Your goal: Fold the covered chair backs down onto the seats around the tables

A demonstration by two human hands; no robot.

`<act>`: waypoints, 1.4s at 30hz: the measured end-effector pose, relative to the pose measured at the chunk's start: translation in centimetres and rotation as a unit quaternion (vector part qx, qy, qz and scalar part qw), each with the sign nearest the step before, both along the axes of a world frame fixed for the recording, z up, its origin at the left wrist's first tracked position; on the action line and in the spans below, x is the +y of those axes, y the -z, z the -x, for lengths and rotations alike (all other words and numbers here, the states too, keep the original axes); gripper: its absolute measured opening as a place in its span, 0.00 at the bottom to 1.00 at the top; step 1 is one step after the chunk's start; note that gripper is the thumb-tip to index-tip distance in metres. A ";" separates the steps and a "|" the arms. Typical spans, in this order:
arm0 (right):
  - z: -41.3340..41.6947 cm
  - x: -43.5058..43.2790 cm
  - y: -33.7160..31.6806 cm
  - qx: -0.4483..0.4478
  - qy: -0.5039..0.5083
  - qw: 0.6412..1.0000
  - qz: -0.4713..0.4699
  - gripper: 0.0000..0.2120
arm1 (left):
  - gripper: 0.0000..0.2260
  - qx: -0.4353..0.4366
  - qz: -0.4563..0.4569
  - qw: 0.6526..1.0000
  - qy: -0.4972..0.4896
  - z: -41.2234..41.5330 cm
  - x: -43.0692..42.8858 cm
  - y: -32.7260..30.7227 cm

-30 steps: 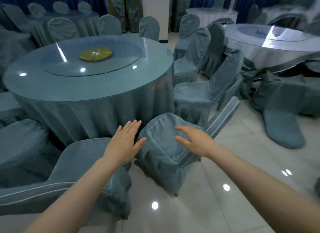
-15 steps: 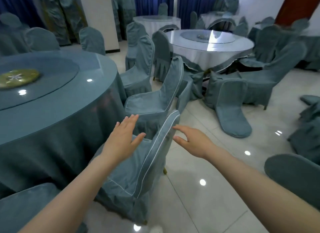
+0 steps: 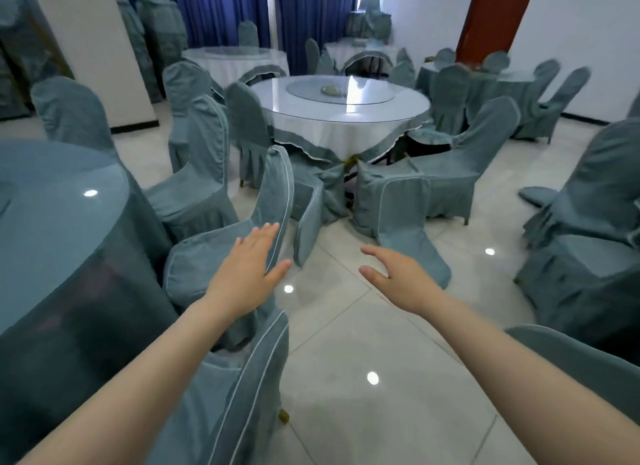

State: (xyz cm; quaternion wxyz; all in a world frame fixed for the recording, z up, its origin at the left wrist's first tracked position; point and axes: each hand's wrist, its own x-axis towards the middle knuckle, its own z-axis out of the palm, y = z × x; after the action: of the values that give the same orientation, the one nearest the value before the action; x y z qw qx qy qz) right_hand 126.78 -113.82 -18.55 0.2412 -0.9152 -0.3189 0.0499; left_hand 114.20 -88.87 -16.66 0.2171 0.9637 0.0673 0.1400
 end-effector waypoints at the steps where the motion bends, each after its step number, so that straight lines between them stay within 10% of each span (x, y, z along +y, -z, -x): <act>1: -1.5 -0.7 0.3 0.003 0.009 1.000 0.000 0.25 | 0.30 0.007 -0.001 1.000 0.009 -1.8 -0.4 0.1; 29: -64.8 -18.4 9.7 0.070 0.069 0.988 0.118 0.25 | 0.30 0.176 0.139 0.974 0.011 -65.4 -14.6 11.4; 42: -88.2 -22.3 14.6 0.164 0.058 0.955 0.239 0.27 | 0.31 0.253 0.038 0.960 0.117 -92.8 -18.7 16.1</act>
State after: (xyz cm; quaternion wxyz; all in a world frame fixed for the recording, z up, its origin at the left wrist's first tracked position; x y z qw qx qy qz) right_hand 214.95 -136.10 -33.12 0.0666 -0.9423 -0.2005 0.2598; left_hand 206.98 -107.54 -32.76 0.2442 0.9598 0.0120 -0.1378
